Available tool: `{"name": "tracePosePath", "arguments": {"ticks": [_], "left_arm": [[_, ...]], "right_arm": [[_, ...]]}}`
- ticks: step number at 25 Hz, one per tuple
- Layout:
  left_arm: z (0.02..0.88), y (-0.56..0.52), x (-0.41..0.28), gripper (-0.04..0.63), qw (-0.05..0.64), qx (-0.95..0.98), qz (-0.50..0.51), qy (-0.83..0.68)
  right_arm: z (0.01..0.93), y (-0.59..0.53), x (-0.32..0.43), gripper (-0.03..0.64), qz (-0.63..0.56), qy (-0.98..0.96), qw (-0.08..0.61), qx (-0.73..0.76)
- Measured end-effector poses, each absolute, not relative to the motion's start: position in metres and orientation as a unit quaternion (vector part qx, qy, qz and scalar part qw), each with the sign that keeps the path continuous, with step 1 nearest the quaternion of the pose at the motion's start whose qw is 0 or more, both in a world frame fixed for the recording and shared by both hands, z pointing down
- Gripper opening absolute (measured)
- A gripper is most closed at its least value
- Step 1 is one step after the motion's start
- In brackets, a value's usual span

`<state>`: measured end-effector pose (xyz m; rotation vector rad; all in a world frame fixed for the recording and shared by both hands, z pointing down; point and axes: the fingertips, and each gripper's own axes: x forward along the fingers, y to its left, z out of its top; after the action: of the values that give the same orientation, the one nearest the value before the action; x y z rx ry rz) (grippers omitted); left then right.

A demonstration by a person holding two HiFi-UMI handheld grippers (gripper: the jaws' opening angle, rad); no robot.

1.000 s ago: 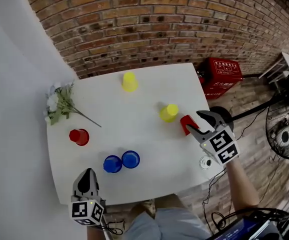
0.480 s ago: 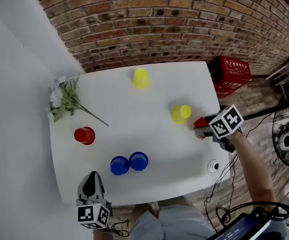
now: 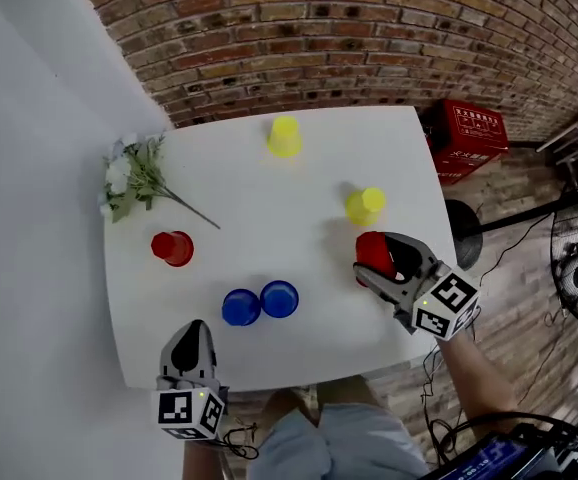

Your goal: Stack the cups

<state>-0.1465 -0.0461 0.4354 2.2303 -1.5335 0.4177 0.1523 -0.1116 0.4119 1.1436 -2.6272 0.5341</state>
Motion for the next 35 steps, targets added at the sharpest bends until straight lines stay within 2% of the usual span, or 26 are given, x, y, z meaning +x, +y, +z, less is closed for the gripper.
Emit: {"name": "tracePosePath", "arguments": {"ticks": [2, 8, 11, 15, 17, 20, 22, 35], "left_arm": [[0.435, -0.043, -0.138, 0.018, 0.195, 0.805, 0.154, -0.538], [0.435, -0.029, -0.126, 0.023, 0.184, 0.819, 0.171, -0.517], [0.436, -0.023, -0.124, 0.023, 0.187, 0.821, 0.172, -0.512], [0.436, -0.018, -0.122, 0.026, 0.184, 0.824, 0.172, -0.508], [0.437, -0.016, -0.125, 0.026, 0.185, 0.823, 0.172, -0.509], [0.436, -0.015, -0.130, 0.026, 0.186, 0.820, 0.167, -0.515], [0.434, -0.015, -0.132, 0.026, 0.184, 0.819, 0.166, -0.517], [0.432, -0.017, -0.143, 0.026, 0.187, 0.815, 0.161, -0.524]], "right_arm": [[0.428, -0.097, 0.136, 0.279, 0.146, -0.904, 0.114, 0.387], [0.471, -0.057, 0.133, 0.319, 0.111, -0.899, 0.199, 0.374], [0.480, -0.041, 0.142, 0.314, 0.104, -0.890, 0.233, 0.378], [0.469, -0.027, 0.145, 0.366, 0.096, -0.891, 0.237, 0.376], [0.465, -0.019, 0.148, 0.368, 0.093, -0.888, 0.245, 0.379], [0.465, -0.014, 0.158, 0.312, 0.082, -0.879, 0.260, 0.391], [0.466, -0.018, 0.160, 0.240, 0.084, -0.875, 0.265, 0.397], [0.465, -0.051, 0.088, 0.235, 0.042, -0.909, 0.272, 0.313]]}}
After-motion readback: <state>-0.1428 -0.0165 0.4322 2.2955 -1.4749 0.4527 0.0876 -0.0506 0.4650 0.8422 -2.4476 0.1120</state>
